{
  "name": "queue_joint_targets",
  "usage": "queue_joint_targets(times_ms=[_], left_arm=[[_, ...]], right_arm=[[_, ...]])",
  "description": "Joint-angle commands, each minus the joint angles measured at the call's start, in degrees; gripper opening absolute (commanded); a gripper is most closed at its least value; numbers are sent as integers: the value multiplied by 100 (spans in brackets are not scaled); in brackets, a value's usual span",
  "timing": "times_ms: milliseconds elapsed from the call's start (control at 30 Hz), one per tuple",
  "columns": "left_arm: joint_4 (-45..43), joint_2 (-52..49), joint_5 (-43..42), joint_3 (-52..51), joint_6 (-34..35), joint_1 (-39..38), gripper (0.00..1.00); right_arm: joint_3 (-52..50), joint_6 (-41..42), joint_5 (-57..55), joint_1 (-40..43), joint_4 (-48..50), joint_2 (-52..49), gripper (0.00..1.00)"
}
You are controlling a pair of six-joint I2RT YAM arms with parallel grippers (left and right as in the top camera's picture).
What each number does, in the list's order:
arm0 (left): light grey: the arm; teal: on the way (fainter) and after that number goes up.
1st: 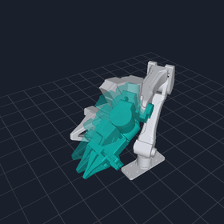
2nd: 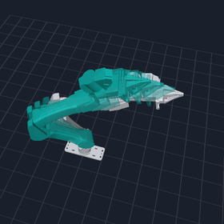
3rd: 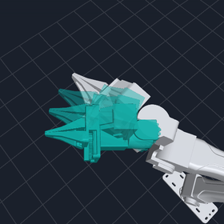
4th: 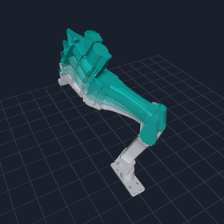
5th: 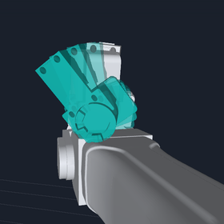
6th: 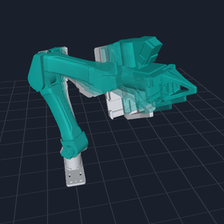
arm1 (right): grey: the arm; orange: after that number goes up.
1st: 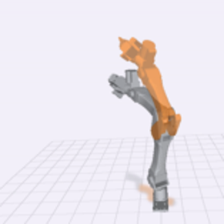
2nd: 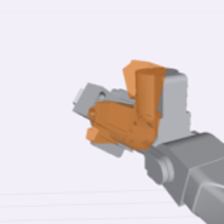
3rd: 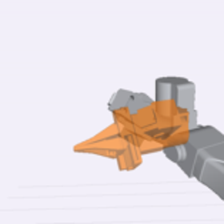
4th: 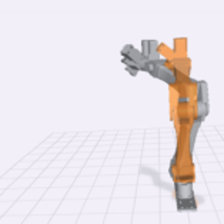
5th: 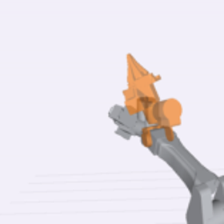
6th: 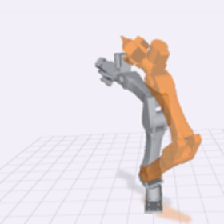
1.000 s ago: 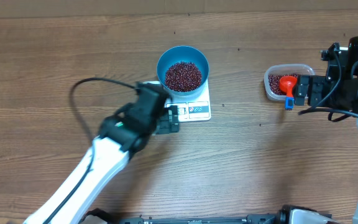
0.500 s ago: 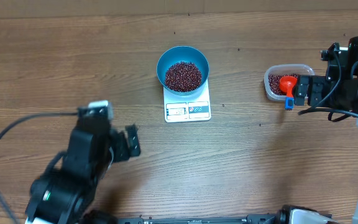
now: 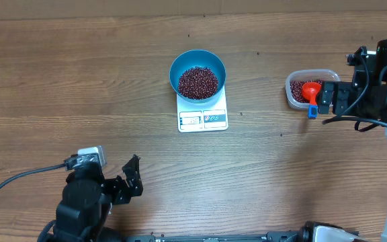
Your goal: Scoop item into bowl and weigh 150g on scale
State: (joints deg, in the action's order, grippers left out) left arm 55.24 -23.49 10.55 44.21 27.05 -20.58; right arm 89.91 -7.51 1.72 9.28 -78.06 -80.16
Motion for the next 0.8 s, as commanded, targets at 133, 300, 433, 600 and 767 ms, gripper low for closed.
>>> queue_joint_targets(times_ms=[133,300,433,600,767], left_arm=[[-767,479,162,-490,-332,33,100],[-1165,756,164,-706,-413,33,99],[-1250,1043,214,-833,-503,33,100],[-1268,1394,302,-920,-595,33,100],[-1244,1631,374,-925,-938,33,100]], right_arm=[[122,-9,55,-22,15,0,100],[122,-9,55,-22,15,0,100],[122,-9,55,-22,15,0,100],[122,-9,55,-22,15,0,100],[122,-9,55,-22,15,0,100]])
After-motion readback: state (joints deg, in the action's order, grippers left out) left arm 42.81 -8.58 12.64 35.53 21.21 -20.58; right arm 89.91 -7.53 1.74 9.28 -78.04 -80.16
